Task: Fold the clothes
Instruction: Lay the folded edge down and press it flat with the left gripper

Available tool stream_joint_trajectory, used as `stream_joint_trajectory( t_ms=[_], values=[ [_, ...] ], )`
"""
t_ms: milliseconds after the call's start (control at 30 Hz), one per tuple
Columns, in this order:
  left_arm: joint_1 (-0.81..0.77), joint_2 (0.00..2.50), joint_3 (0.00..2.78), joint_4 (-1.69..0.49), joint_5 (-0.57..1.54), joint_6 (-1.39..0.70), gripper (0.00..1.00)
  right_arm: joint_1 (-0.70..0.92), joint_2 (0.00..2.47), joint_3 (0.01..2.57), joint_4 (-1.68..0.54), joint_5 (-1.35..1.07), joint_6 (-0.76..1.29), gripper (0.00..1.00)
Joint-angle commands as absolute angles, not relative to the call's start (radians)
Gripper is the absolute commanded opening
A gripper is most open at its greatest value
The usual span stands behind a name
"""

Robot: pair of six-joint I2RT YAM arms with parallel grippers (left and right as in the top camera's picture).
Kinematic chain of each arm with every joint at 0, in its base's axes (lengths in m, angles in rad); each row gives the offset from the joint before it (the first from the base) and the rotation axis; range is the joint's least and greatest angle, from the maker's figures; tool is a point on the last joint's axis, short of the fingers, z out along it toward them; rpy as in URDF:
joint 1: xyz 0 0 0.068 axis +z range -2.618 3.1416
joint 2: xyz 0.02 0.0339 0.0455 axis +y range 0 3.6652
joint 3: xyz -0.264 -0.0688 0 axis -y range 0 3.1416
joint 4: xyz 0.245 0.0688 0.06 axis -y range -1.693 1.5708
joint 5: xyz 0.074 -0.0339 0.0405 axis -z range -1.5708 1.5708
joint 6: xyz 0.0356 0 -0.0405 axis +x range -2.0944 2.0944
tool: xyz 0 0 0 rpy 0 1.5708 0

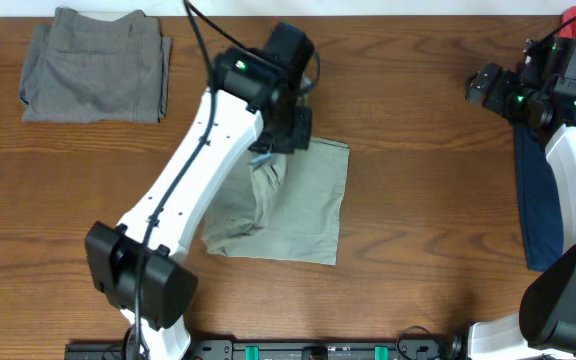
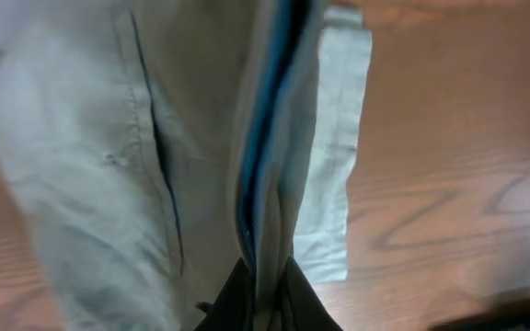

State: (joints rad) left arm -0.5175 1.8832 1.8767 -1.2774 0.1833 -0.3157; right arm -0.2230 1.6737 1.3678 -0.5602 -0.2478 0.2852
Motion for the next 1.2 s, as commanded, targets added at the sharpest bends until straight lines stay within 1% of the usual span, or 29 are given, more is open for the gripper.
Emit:
stream_joint_trajectory(
  t_ms=[0,267,333,400,433,467,600,1000,1067,1100,1133,1167],
  values=[
    [-0.53,1.87,1.808,-1.263,0.273,-0.328,0.06,-0.217,1.676,1.374,-0.561,-0.252,0.291,0.99],
    [-0.53,1.87,1.675,-1.166,0.315,-0.36,0.06,-0.217,1.676,1.374,-0.561,-0.251,0.291,0.99],
    [-0.53,1.87,1.634,-1.126,0.315,-0.373,0.08,-0.217,1.676,1.374,-0.561,-0.252,0.291,0.99],
    [-0.53,1.87,1.596,-1.083,0.315,-0.373,0.15,-0.217,1.676,1.374,-0.561,-0.251,0.291,0.99],
    [-0.53,1.87,1.576,-1.06,0.315,-0.373,0.23,-0.217,1.676,1.374,-0.561,-0.251,0.291,0.99],
    [-0.53,1.87,1.565,-1.045,0.315,-0.373,0.27,-0.217,1.676,1.374,-0.561,-0.251,0.291,0.99],
    [-0.53,1.87,1.534,-0.996,0.315,-0.372,0.29,-0.217,1.676,1.374,-0.561,-0.251,0.291,0.99],
    [-0.526,1.856,1.544,-0.993,0.311,-0.352,0.29,-0.217,1.676,1.374,-0.561,-0.251,0.291,0.99],
    [-0.526,1.858,1.544,-0.997,0.268,-0.352,0.28,-0.217,1.676,1.374,-0.561,-0.251,0.291,0.99],
    [-0.522,1.857,1.544,-0.997,0.213,-0.353,0.29,-0.217,1.676,1.374,-0.561,-0.251,0.291,0.99],
    [-0.515,1.857,1.544,-0.996,0.161,-0.353,0.29,-0.217,1.676,1.374,-0.561,-0.251,0.291,0.99],
    [-0.505,1.857,1.544,-0.993,0.114,-0.354,0.37,-0.217,1.676,1.374,-0.561,-0.252,0.291,0.99]
  ],
)
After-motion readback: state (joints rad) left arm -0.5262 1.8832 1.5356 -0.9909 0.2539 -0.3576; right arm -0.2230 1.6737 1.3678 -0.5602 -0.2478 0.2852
